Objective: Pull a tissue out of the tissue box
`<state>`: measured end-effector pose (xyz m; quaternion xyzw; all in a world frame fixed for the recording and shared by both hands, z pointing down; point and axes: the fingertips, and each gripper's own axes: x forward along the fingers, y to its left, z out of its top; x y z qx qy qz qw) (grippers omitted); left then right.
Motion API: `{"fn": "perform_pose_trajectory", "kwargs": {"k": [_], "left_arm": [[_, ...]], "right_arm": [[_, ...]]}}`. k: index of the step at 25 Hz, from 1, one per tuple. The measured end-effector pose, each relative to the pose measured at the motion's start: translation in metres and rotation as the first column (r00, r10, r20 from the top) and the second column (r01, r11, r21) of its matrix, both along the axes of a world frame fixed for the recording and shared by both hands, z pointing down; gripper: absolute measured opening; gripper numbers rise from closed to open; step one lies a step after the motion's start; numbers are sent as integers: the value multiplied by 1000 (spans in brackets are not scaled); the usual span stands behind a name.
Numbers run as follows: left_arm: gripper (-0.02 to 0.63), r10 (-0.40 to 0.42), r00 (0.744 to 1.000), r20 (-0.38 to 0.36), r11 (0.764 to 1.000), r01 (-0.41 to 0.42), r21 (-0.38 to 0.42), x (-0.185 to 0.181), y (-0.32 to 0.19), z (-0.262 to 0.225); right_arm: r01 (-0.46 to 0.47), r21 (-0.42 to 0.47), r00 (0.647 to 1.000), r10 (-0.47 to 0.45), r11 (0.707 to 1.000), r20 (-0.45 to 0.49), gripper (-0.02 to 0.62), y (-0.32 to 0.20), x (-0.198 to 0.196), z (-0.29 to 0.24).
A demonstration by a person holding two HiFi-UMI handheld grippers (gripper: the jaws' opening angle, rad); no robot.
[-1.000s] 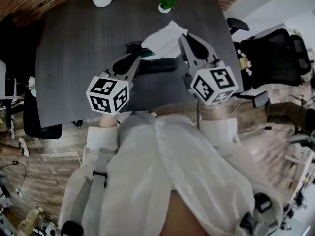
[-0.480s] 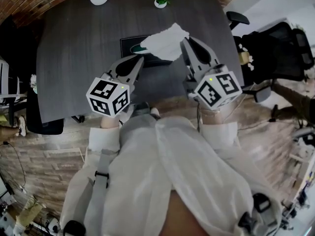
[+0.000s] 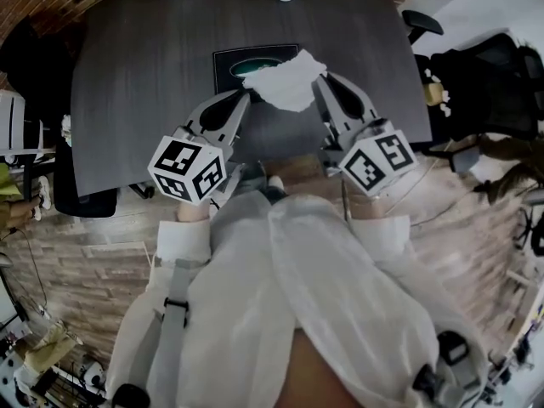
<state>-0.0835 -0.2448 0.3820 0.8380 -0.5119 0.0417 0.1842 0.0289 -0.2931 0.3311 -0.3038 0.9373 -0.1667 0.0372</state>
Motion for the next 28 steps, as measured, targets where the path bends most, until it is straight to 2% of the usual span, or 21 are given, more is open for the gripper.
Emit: {"fn": "perform_pose_trajectory", "kwargs": {"k": [14,19,28], "left_arm": [[15,-50,997,50,993,55,-108,1,22,30],[8,-74,993,92,981,89,-173,-3,21,42],[8,-83,994,78,979,95,-179,-4,19,44]], "right_arm": [[45,-56,998,-48,997,-42,15,29,-5,29],[48,-72,997,-53,996,-64,15,30,-1,36],[59,-74,994,-66,995,-83,15,29,-3,39]]}}
